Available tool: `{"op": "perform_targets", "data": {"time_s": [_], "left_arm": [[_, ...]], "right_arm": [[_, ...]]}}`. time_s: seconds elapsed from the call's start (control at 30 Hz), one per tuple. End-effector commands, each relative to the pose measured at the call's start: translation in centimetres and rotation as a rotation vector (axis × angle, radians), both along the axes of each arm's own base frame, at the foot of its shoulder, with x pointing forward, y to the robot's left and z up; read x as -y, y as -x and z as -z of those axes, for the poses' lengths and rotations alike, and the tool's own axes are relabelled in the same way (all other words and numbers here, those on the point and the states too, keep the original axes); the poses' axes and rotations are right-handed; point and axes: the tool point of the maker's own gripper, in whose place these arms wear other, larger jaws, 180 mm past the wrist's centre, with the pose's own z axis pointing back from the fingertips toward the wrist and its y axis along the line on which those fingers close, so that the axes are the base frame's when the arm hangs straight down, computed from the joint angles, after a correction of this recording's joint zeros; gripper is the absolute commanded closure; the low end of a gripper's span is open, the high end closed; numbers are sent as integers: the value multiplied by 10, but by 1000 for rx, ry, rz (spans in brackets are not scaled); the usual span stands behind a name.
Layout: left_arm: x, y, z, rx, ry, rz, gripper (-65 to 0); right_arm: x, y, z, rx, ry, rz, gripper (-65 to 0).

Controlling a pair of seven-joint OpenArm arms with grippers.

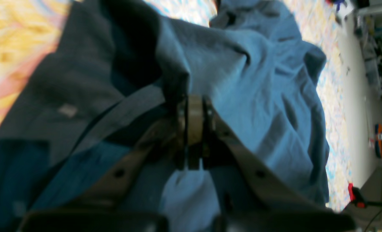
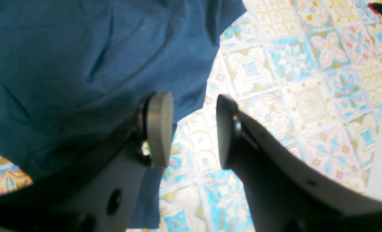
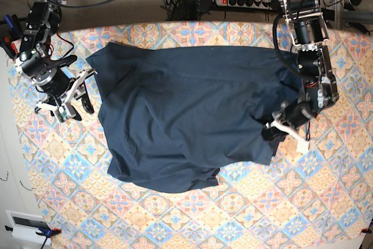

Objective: Layout the t-shirt on the table in an organized manner, then fold the t-shirt properly
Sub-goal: 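Reach the left gripper to the shirt's side edge and grasp it, then pull the grasped edge with the left gripper away from the shirt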

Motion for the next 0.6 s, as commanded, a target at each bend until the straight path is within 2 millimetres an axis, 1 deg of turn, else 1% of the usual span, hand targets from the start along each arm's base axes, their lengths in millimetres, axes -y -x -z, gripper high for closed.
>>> {"op": "perform_targets", "data": {"time_s": [0.0, 0.03, 0.1, 0.17, 0.23, 0.27, 0.3, 0.33, 0.4, 0.47, 0.57], "left_arm": [[-19, 2, -18, 50, -11, -26, 0], [-27, 14, -21, 58, -5, -39, 0], [-36, 40, -23, 59, 6, -49, 0], [-42, 65, -25, 37, -9, -27, 0], [-41, 90, -31, 28, -24, 6, 0], [-40, 108, -35, 22, -39, 22, 0], [-43, 121, -44, 29, -64, 33, 0], [-45, 136, -50, 24, -81, 37, 0], [-48, 158, -56, 7, -102, 40, 0], [-52, 176, -53, -30, -116, 36, 0], [-68, 204, -42, -120, -164, 23, 0]], "right_arm": [[-2, -6, -14, 49, -13, -4, -221], [-4, -6, -13, 51, -20, -3, -221], [-4, -6, -13, 51, -22, -3, -221], [-4, -6, -13, 51, -22, -3, -221], [-4, -6, -13, 51, -22, -3, -221], [-5, -6, -13, 50, -22, -6, -221], [-5, -6, -13, 50, -22, -6, -221], [-5, -6, -13, 48, -21, -5, -221], [-6, -6, -13, 49, -22, -8, -221], [-6, -6, -12, 46, -21, -9, -221], [-7, -6, -12, 46, -22, -9, -221]]}}
